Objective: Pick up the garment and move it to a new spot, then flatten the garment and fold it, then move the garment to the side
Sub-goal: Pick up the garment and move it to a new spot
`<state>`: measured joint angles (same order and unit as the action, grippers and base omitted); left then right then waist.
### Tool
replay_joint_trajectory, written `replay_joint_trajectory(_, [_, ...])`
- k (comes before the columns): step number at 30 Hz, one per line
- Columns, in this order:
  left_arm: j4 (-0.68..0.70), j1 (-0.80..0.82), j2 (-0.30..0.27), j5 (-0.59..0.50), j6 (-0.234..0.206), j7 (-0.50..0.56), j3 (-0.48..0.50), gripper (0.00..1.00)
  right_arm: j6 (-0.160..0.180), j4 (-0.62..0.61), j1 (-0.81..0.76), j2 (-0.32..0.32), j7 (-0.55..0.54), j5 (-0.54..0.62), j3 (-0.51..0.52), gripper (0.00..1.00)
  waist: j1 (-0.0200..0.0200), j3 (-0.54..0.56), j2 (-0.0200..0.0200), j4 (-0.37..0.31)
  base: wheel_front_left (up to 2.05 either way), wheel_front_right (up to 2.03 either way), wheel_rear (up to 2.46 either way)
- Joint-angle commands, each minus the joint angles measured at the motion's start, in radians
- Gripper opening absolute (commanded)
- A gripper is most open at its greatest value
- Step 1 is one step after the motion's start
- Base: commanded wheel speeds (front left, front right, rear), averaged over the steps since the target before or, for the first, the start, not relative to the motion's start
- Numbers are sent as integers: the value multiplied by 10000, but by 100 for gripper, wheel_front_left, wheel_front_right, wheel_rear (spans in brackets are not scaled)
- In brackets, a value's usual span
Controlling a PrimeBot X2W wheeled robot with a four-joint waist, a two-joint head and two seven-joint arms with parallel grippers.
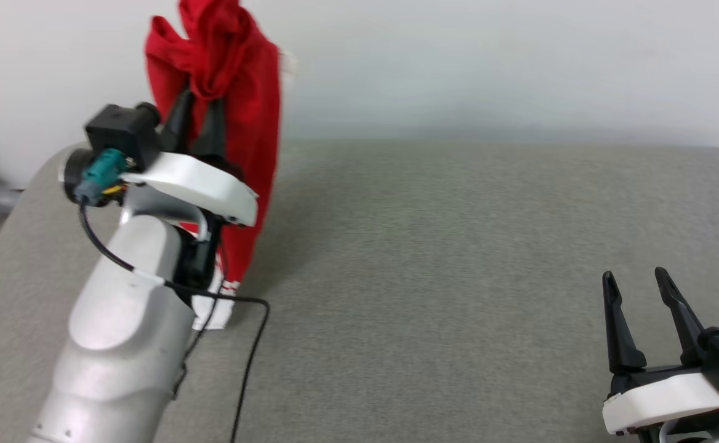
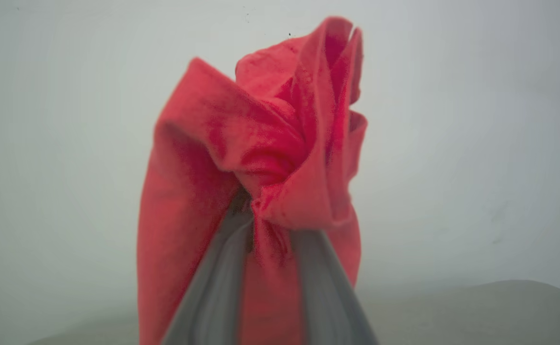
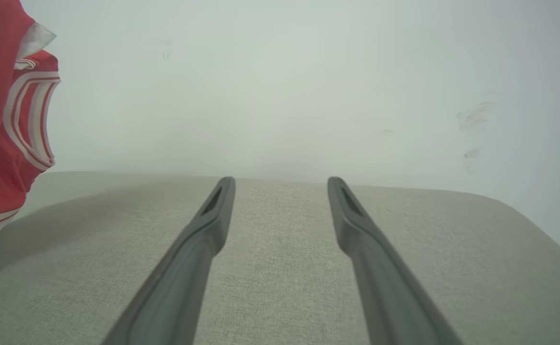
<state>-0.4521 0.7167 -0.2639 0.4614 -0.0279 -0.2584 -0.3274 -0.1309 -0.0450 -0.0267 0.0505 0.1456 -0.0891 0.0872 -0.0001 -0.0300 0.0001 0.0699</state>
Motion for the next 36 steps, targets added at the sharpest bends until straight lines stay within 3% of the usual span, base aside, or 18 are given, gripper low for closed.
replay_joint_trajectory(1, [316, -297, 146, 56, -25, -43, -85, 0, 4, -100, -127, -4, -53, -80, -23, 100, 1, -42, -1, -640, 0, 0, 0])
replay_joint_trajectory(8, [1199, -1126, 918, 297, 107, 276, -778, 0, 3, -249, -203, -5, -76, -227, 198, 100, 1, -492, -1, -1479, 0, 0, 0])
replay_joint_trajectory(17, [1180, -2437, 1655, 225, 581, 309, -2213, 0, 4, -192, 338, -5, 137, -336, 136, 100, 1, -1591, -1, -1837, 0, 0, 0])
replay_joint_trajectory(30, [287, -3329, 1429, -609, 1234, 199, -3922, 0, 4, 209, 923, -4, 270, -273, -24, 100, 1, -2187, -1, -1459, 0, 0, 0])
replay_joint_trajectory(31, [183, -3309, 1434, -618, 1245, 191, -3994, 6, 3, 229, 940, -4, 272, -254, -16, 100, 1, -2156, -1, -1422, 0, 0, 0])
replay_joint_trajectory(32, [173, -3251, 1454, -661, 1281, 148, -4051, 37, 4, 242, 952, -4, 273, -230, -3, 100, 1, -2113, -1, -1381, 0, 0, 0])
replay_joint_trajectory(33, [201, -3163, 1477, -734, 1304, 119, -4107, 78, 4, 258, 966, -4, 268, -217, 28, 100, 1, -2052, -1, -1337, 0, 0, 0])
replay_joint_trajectory(34, [242, -3103, 1497, -768, 1313, 75, -4132, 100, 4, 272, 958, -4, 262, -213, 66, 100, 1, -1962, -1, -1292, 0, 0, 0])
replay_joint_trajectory(36, [392, -3052, 1513, -820, 1294, -4, -4060, 100, 3, 285, 888, -4, 225, -162, 124, 100, 1, -1774, -1, -1215, 0, 0, 0])
